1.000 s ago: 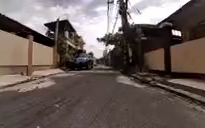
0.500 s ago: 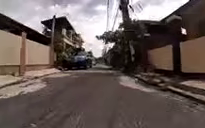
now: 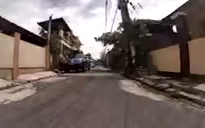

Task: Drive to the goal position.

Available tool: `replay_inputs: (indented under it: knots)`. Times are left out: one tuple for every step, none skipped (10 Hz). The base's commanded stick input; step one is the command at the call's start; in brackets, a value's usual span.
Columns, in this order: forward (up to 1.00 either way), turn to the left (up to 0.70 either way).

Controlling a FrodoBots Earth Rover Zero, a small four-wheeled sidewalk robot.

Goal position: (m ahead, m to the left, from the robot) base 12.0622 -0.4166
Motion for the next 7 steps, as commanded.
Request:
replay_inputs:
  knots:
    - [0.85, 0.0]
    - [0.85, 0.0]
    - [0.85, 0.0]
    - [0.85, 0.0]
    - [0.85, 0.0]
    - [0.85, 0.0]
    - [0.85, 0.0]
